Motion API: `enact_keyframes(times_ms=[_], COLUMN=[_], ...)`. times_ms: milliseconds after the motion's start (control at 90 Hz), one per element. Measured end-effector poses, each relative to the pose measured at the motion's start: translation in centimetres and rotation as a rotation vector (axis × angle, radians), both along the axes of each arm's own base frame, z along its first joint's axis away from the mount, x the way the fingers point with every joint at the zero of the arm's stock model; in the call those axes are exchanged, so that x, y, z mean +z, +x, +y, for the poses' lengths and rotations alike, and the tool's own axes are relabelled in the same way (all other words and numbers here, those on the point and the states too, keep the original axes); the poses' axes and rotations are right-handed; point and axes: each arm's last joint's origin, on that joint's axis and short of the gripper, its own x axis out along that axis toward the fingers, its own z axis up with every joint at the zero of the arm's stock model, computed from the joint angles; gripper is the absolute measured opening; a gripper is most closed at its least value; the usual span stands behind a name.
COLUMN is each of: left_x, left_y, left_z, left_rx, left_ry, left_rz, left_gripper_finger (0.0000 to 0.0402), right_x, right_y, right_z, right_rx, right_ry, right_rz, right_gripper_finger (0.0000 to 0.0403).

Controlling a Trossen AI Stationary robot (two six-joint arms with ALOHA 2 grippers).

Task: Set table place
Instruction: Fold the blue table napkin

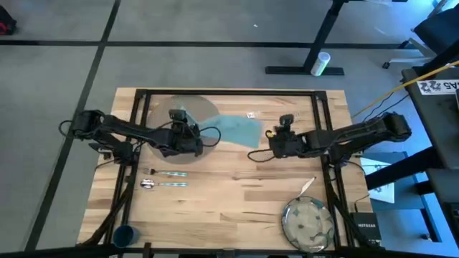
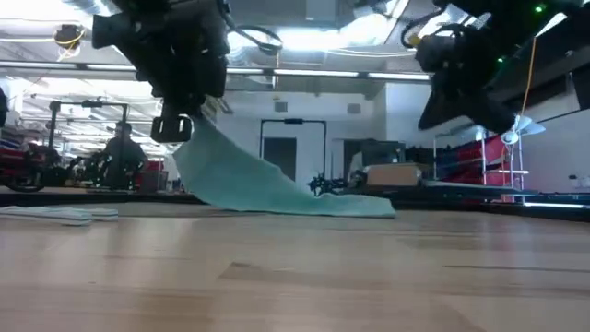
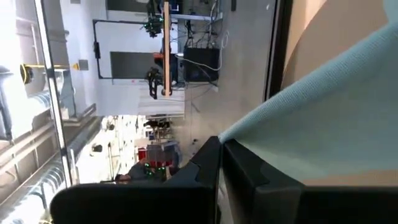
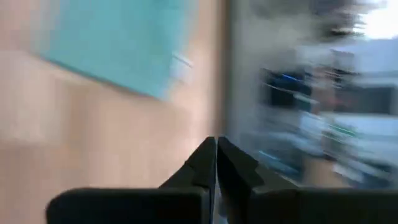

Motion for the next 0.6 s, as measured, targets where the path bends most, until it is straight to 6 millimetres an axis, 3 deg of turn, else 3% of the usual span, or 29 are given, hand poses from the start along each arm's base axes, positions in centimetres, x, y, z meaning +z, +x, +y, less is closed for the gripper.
enact_keyframes(times_ms=[89, 256, 600], left_x=[-0.1, -0.1, -0.2], left_y=[0.0, 0.0, 0.0], left_z=[0.1, 0.2, 0.8], left_rx=[0.000, 0.001, 0.013], left_ry=[-0.029, -0.050, -0.080], left_rz=[-0.013, -0.032, -0.031], left_gripper_finger=[0.0000, 0.0000, 0.0000], right_x=[-0.1, -0.8, -5.4], right_y=[0.8, 2.2, 4.4], right_z=[-0.5, -2.3, -7.9], right_rx=[0.061, 0.114, 0.023], right_ry=[0.157, 0.289, 0.406], right_rz=[-0.054, -0.082, -0.052], right_gripper_finger=[0.0009, 0.0055, 0.0153])
